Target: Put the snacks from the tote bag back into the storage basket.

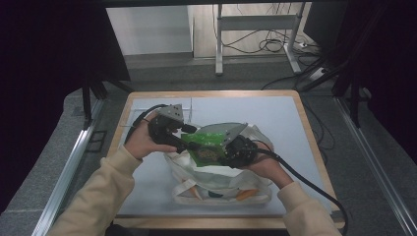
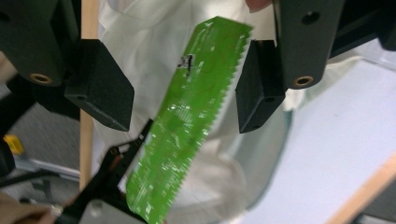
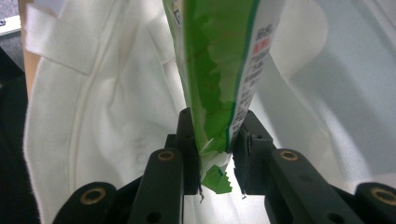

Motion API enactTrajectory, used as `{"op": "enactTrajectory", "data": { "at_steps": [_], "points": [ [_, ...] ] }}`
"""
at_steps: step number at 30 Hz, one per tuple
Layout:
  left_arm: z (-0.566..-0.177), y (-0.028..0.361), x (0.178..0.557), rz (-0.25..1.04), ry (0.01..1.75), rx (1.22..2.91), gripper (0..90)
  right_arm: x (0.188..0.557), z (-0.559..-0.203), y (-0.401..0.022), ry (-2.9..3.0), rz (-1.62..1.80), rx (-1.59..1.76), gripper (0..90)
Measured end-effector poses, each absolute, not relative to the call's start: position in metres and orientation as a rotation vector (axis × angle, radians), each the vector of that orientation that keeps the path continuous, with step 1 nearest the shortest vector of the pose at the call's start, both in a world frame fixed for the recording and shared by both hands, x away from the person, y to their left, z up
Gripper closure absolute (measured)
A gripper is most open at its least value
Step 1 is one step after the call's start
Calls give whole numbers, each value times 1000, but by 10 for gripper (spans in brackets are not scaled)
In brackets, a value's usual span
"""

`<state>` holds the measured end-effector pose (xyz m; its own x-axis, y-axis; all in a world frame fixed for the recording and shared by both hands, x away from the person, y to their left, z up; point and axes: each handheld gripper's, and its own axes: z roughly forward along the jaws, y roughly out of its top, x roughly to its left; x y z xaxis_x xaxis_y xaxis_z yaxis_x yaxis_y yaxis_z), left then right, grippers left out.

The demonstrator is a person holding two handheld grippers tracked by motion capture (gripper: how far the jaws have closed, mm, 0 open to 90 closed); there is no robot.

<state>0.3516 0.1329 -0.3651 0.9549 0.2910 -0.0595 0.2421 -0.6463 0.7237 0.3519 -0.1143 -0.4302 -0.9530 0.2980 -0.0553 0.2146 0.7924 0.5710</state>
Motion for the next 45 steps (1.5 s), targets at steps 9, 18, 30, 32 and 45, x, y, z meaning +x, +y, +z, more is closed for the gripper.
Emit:
{"op": "enactTrajectory", "data": {
  "at_steps": [9, 18, 30, 32, 45],
  "points": [
    [-378, 131, 354, 3, 322, 2393, 605, 350, -433, -113, 2856, 860, 338, 722],
    [-383, 129, 351, 15, 315, 2421, 597, 349, -430, -113, 2840, 892, 341, 724],
    [-382, 131, 352, 20, 323, 2419, 722, 349, -433, -114, 2859, 914, 358, 704],
    [-381, 132, 352, 22, 324, 2414, 728, 349, -432, -114, 2856, 925, 362, 676],
    [-373, 142, 354, 42, 351, 2415, 743, 331, -416, -138, 2700, 1117, 487, 342]
  ]
}}
